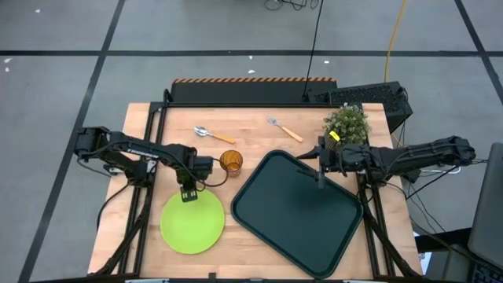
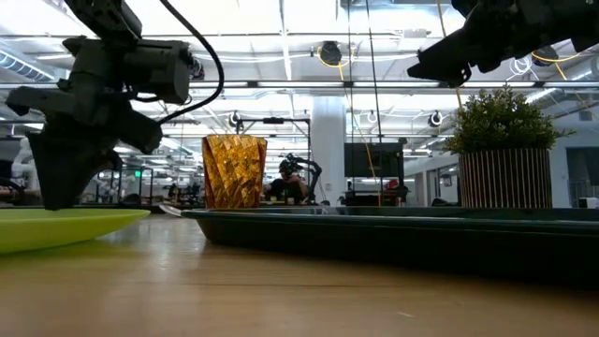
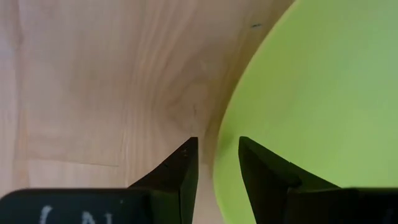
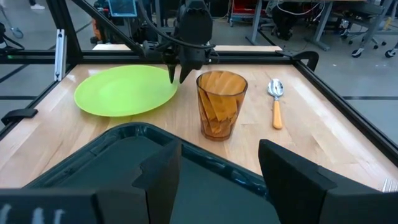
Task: Pick and place plate/cup/fork/spoon on tray
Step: Put the green plate on the center of the black tray
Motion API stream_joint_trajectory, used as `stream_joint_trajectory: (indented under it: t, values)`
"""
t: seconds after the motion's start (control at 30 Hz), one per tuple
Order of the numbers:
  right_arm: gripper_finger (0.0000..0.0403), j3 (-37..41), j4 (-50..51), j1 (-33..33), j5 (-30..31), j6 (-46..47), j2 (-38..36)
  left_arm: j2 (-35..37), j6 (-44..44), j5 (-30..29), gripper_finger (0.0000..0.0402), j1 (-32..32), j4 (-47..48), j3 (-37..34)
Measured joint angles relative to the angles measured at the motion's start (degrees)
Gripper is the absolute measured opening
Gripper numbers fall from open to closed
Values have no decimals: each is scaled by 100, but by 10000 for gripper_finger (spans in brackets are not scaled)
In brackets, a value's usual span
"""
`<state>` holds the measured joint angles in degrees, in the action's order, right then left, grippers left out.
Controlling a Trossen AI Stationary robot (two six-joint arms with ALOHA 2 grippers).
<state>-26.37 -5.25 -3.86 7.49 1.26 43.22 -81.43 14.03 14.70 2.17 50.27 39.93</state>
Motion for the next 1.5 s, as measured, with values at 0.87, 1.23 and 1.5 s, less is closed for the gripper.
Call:
stream_joint_trajectory:
  t: [0.87, 1.23, 1.5]
  values:
    - [210, 0, -94, 2, 42, -95, -4, 8, 285, 194, 27, -1, -308, -393]
    - [210, 0, -66, 2, 597, -360, -4, 4, 408, 507, 6, 66, -230, -395]
    - [210, 1, -51, 2, 601, -389, -4, -9, 229, 570, 0, 65, 260, -241]
